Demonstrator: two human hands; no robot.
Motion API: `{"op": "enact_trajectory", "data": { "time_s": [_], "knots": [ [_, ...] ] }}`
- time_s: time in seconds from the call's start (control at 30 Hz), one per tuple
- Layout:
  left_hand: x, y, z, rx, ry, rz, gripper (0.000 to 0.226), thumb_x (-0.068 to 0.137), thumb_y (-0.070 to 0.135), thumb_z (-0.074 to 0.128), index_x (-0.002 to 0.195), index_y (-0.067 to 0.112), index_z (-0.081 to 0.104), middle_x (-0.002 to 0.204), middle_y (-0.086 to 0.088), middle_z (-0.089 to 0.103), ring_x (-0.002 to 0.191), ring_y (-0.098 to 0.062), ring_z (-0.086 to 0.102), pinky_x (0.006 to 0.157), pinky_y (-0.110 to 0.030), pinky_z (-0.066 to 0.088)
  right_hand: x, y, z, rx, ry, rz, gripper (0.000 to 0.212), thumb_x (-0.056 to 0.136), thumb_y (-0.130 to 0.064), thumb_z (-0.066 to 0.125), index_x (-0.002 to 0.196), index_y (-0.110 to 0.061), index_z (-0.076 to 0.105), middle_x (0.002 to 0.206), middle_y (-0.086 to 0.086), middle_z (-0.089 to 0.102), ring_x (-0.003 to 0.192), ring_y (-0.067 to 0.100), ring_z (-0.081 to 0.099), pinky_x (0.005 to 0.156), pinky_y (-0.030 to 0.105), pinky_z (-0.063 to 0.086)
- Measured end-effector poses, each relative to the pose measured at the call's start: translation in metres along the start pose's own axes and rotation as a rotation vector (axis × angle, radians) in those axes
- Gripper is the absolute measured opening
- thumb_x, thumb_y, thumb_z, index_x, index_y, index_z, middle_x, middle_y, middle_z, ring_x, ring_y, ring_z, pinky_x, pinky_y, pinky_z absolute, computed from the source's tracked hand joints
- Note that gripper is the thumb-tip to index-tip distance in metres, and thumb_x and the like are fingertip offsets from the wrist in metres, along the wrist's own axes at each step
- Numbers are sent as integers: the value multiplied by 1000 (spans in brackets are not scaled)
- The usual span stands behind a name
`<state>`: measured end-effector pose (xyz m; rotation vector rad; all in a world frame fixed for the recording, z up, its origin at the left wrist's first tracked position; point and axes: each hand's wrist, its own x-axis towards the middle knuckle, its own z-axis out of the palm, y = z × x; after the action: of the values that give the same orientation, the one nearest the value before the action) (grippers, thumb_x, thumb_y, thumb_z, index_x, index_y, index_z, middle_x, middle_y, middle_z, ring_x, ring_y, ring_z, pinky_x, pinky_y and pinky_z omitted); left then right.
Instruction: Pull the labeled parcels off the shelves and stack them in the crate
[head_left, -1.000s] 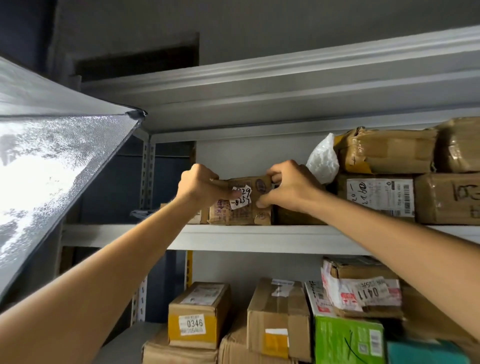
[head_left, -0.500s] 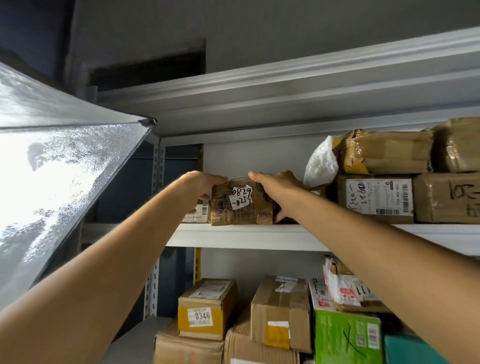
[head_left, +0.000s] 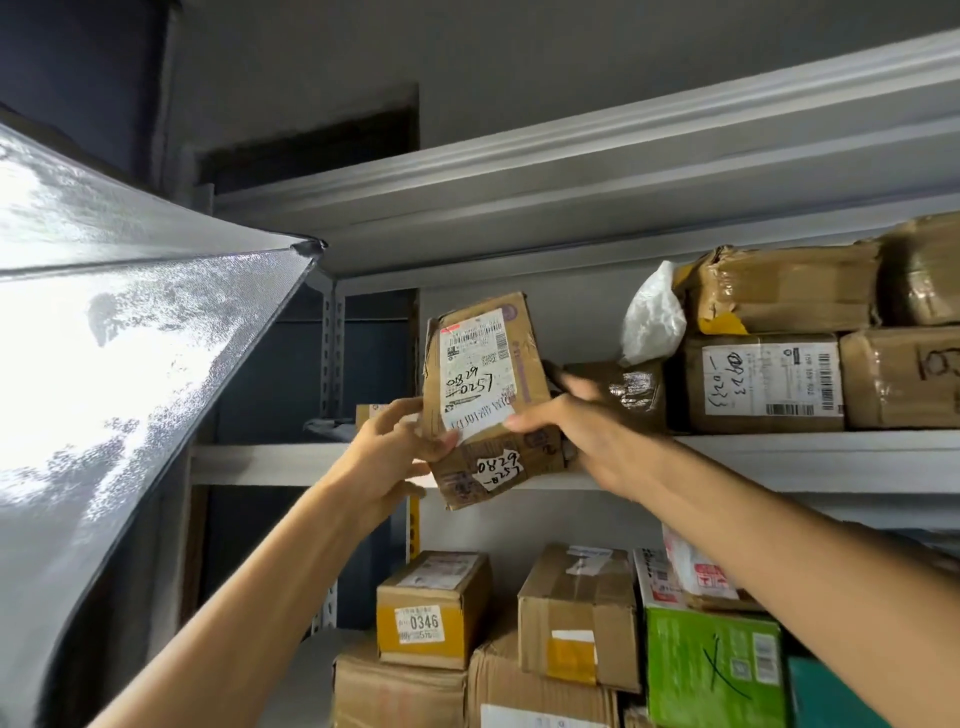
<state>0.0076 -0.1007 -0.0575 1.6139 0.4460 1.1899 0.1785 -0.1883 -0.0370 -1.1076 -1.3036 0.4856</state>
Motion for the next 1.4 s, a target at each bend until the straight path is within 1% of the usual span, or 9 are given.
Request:
{"op": "enact_trajectory", "data": {
  "time_s": [0.07, 0.2, 0.33, 0.63, 0.8, 0.9, 1.0, 1.2, 1.4],
  "knots": [
    [-9, -14, 1, -87, -6, 63, 44, 85, 0, 65, 123, 20, 54, 118, -7, 66, 106, -32, 65, 91, -58, 52, -4, 9, -1, -40, -30, -33, 65, 75, -1, 72, 129, -32, 54, 107, 0, 70, 99, 21, 64, 66, 27, 49],
    [-21, -38, 11, -177, 18, 197, 57, 68, 6, 80, 119, 20, 57, 120, -6, 66, 103, -26, 68, 75, -38, 59, -12, 24, -12, -105, -74, -154, 85, 60, -13, 78, 135, -40, 50, 114, -7, 71, 114, 20, 62, 91, 36, 49],
    [-26, -40, 18, -139, 9, 322, 63, 63, 9, 79, 120, 22, 56, 119, 0, 67, 100, -17, 70, 71, -29, 58, -23, 24, -24, -166, -68, -247, 82, 66, -5, 80, 136, -36, 51, 117, -14, 69, 116, 4, 58, 88, 17, 45],
    [-32, -27, 34, -83, -104, 418, 74, 70, 12, 76, 137, 25, 49, 122, 5, 68, 112, -16, 65, 77, -28, 58, -49, 15, -48, -190, -8, -380, 69, 71, 4, 77, 129, -26, 57, 113, -13, 71, 104, -1, 64, 80, 9, 49],
    [-41, -26, 63, -91, -214, 484, 70, 77, 13, 67, 142, 29, 45, 124, 7, 67, 115, -13, 63, 82, -25, 57, -81, 5, -70, -280, 43, -385, 78, 67, -20, 83, 137, -34, 50, 116, -27, 66, 106, -16, 56, 82, 4, 41],
    [-50, -27, 94, -129, -291, 526, 69, 85, 12, 60, 146, 31, 37, 130, 12, 63, 118, -6, 59, 81, -16, 52, -108, 1, -87, -326, 92, -411, 65, 75, -26, 78, 133, -34, 51, 118, -28, 64, 108, -15, 55, 85, 5, 42],
    [-56, -25, 130, -183, -398, 543, 67, 91, 10, 55, 150, 30, 30, 135, 10, 59, 123, -7, 56, 87, -17, 51, -139, -3, -108, -354, 167, -404, 52, 77, -25, 68, 125, -39, 51, 115, -29, 65, 108, -12, 57, 83, 2, 43],
    [-79, -21, 229, -284, -609, 555, 65, 95, 14, 60, 150, 31, 30, 142, 9, 53, 132, -11, 48, 105, -39, 46, -228, -23, -171, -492, 431, -422, 69, 81, -17, 64, 144, -30, 40, 125, -20, 64, 116, -4, 57, 91, 11, 46],
    [-139, -25, 355, -450, -871, 552, 63, 95, 12, 58, 150, 29, 31, 138, 15, 55, 129, -2, 49, 106, -29, 44, -340, -48, -231, -644, 696, -326, 74, 83, -10, 60, 150, -27, 31, 132, -18, 60, 122, 0, 55, 94, 12, 46]
  ]
}}
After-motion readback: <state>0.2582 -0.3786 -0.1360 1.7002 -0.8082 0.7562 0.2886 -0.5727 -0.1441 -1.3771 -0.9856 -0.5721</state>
